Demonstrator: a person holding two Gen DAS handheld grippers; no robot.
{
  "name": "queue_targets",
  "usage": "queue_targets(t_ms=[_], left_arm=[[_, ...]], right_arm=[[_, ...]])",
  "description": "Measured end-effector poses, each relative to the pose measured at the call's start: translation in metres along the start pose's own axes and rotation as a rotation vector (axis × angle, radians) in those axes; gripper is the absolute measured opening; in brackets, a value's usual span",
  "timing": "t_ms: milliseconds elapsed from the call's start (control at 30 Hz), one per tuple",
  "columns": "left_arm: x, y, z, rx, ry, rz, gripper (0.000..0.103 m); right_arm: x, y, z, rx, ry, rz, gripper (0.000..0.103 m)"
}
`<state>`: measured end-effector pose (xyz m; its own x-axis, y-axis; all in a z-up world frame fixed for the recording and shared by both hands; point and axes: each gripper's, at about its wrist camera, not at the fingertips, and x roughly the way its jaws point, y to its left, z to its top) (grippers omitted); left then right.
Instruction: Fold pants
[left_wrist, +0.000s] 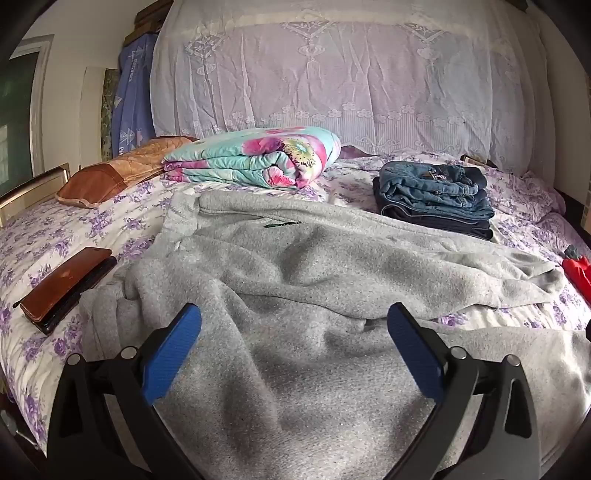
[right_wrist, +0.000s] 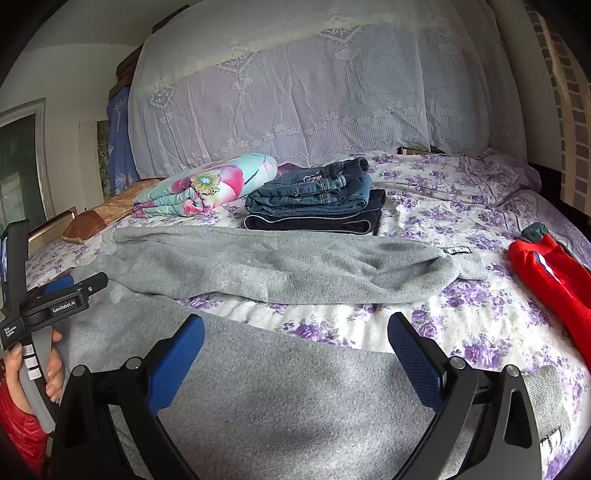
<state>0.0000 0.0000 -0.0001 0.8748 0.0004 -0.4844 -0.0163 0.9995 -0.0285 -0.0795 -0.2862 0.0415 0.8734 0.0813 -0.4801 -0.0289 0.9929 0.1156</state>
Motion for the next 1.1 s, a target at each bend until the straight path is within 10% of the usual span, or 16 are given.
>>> queue_targets(t_ms=[1100], left_arm=[[0.0008, 0.0013, -0.0040, 0.009, 0.000, 0.002, 0.098]], right_arm=[[0.0002, -0.0001, 0.0004, 0.003, 0.001, 0.001, 0.100]])
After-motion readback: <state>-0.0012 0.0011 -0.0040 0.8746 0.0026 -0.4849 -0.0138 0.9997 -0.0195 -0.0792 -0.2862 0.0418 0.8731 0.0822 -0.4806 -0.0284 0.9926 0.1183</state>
